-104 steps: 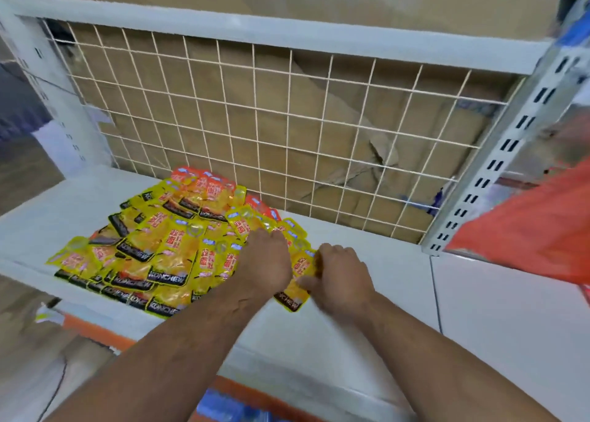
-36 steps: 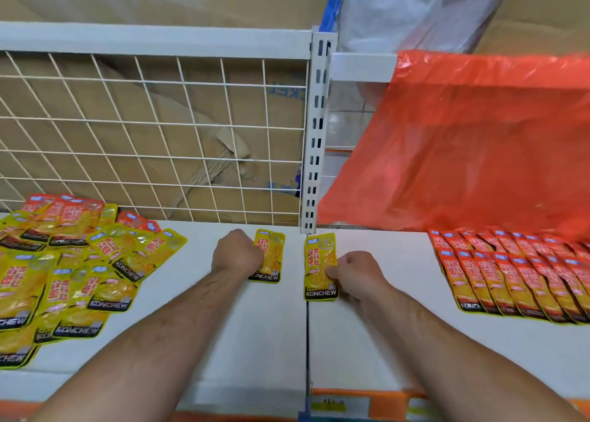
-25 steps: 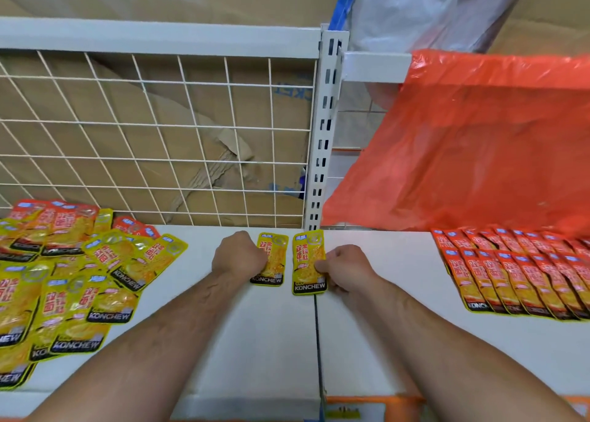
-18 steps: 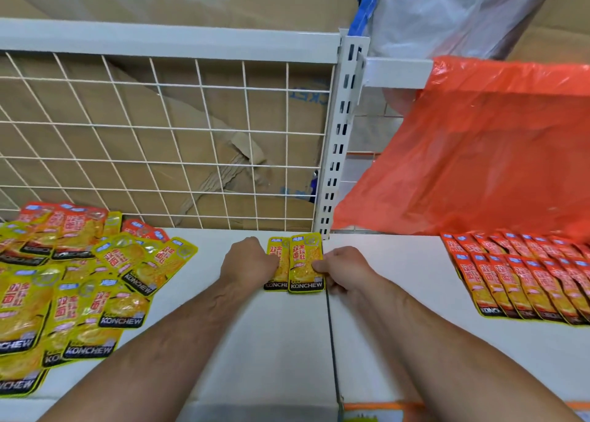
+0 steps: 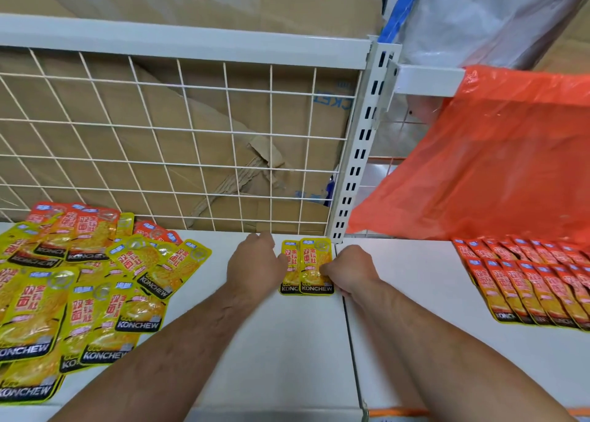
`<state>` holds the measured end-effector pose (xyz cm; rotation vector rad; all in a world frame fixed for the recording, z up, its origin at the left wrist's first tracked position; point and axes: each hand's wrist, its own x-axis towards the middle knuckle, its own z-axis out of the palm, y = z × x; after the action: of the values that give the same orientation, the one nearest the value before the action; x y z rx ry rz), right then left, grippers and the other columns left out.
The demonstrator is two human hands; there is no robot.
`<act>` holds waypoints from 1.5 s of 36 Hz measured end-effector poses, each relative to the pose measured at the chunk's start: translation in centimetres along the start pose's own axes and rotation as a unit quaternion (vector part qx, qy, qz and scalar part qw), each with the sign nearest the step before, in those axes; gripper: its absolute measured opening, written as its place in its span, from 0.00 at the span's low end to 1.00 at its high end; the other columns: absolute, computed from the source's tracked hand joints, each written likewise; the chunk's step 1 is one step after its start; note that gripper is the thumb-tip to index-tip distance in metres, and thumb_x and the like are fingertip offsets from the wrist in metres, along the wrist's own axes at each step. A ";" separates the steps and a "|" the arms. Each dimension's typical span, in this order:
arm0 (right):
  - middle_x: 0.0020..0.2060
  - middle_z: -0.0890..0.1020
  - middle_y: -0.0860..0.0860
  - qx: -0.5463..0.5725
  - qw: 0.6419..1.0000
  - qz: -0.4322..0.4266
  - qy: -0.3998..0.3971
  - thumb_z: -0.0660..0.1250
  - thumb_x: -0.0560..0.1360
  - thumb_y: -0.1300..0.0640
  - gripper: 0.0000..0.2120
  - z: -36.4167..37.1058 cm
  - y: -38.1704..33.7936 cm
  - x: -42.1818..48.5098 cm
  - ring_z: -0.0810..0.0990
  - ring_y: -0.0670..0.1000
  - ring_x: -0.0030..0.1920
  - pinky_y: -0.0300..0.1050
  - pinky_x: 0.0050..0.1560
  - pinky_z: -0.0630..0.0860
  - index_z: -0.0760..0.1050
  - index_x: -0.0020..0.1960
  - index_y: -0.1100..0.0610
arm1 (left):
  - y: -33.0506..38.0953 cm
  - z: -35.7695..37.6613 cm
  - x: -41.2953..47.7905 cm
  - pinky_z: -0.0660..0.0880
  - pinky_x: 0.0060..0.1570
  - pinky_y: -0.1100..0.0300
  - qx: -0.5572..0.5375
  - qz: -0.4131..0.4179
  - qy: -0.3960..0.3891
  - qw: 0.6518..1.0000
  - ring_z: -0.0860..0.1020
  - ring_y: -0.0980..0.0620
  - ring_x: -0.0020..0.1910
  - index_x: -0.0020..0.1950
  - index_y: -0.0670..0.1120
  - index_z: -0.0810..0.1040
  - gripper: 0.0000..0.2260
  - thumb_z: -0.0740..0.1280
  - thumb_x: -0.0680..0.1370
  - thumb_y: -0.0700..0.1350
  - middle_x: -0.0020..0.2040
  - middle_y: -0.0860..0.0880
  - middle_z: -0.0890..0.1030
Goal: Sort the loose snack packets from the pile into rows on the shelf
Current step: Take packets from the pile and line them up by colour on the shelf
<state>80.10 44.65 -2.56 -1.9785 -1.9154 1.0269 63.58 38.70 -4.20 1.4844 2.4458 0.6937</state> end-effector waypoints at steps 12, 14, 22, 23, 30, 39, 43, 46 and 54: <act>0.31 0.77 0.49 -0.071 0.997 -0.019 0.012 0.70 0.66 0.59 0.08 -0.2 -0.7 0.0 0.77 0.49 0.32 0.38 0.26 0.65 0.71 0.33 0.56 | -0.6 -0.4 -0.9 0.73 0.52 0.53 0.032 0.022 -0.009 0.999 0.74 0.47 0.58 0.60 0.49 0.75 0.15 0.64 0.76 0.54 0.57 0.47 0.75; 0.35 0.78 0.50 -0.094 0.995 -0.020 0.018 0.69 0.66 0.59 0.07 0.0 -1.0 -0.1 0.80 0.53 0.39 0.38 0.31 0.69 0.70 0.35 0.55 | -0.7 -0.4 -1.0 0.73 0.52 0.54 0.035 0.020 -0.006 0.999 0.73 0.47 0.58 0.60 0.49 0.75 0.15 0.64 0.76 0.54 0.57 0.48 0.75; 0.44 0.80 0.52 -0.167 0.983 -0.061 0.044 0.67 0.69 0.58 0.10 0.2 -1.0 -0.5 0.82 0.56 0.49 0.41 0.40 0.71 0.66 0.36 0.53 | -0.9 -0.6 -1.5 0.73 0.50 0.53 0.068 0.023 -0.005 0.997 0.73 0.46 0.57 0.58 0.48 0.76 0.15 0.63 0.77 0.54 0.55 0.47 0.75; 0.45 0.80 0.52 -0.168 0.983 -0.064 0.045 0.67 0.69 0.59 0.10 0.1 -1.0 -0.5 0.81 0.56 0.48 0.41 0.39 0.71 0.66 0.35 0.53 | -0.9 -0.6 -1.6 0.73 0.51 0.53 0.074 0.024 -0.003 0.997 0.73 0.46 0.57 0.58 0.48 0.76 0.15 0.63 0.77 0.54 0.54 0.47 0.75; 0.46 0.79 0.52 -0.167 0.980 -0.099 0.048 0.66 0.70 0.57 0.06 -0.4 -0.6 -0.7 0.78 0.57 0.45 0.43 0.40 0.70 0.69 0.44 0.54 | -0.9 -1.0 -2.6 0.71 0.52 0.54 0.110 0.022 0.005 0.994 0.72 0.46 0.56 0.58 0.48 0.76 0.15 0.61 0.77 0.55 0.54 0.48 0.75; 0.49 0.79 0.51 -0.148 0.955 -0.249 0.063 0.62 0.74 0.50 0.10 0.7 -1.5 -2.8 0.79 0.57 0.48 0.47 0.44 0.76 0.75 0.51 0.54 | -1.0 -2.1 -5.1 0.70 0.53 0.53 0.156 -0.025 0.019 0.987 0.71 0.46 0.58 0.60 0.48 0.75 0.17 0.61 0.77 0.56 0.55 0.48 0.75; 0.48 0.78 0.51 -0.141 0.946 -0.289 0.038 0.62 0.74 0.50 0.09 1.6 -1.6 -3.9 0.79 0.57 0.49 0.47 0.45 0.75 0.74 0.50 0.53 | -1.5 -2.2 -6.7 0.70 0.53 0.53 0.163 -0.054 0.029 0.985 0.71 0.45 0.59 0.60 0.48 0.75 0.17 0.61 0.76 0.55 0.55 0.48 0.76; 0.48 0.79 0.51 -0.135 0.940 -0.313 0.014 0.62 0.74 0.50 0.08 2.4 -1.8 -4.4 0.79 0.57 0.50 0.46 0.46 0.75 0.74 0.48 0.53 | -2.3 -2.4 -7.9 0.71 0.53 0.53 0.168 -0.073 0.036 0.982 0.71 0.45 0.59 0.60 0.48 0.75 0.17 0.61 0.76 0.55 0.55 0.48 0.76; 0.50 0.80 0.51 -0.148 0.922 -0.357 -0.025 0.62 0.75 0.47 0.12 4.9 -3.5 -5.5 0.79 0.55 0.51 0.46 0.47 0.75 0.75 0.53 0.52 | -5.6 -4.0 -9.3 0.74 0.50 0.52 0.151 -0.089 0.081 0.981 0.73 0.44 0.56 0.56 0.46 0.77 0.14 0.63 0.75 0.51 0.52 0.46 0.77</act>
<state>74.79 38.39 -2.29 -1.1592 -2.6306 0.6067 62.07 27.21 -4.09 1.3230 2.8711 0.4357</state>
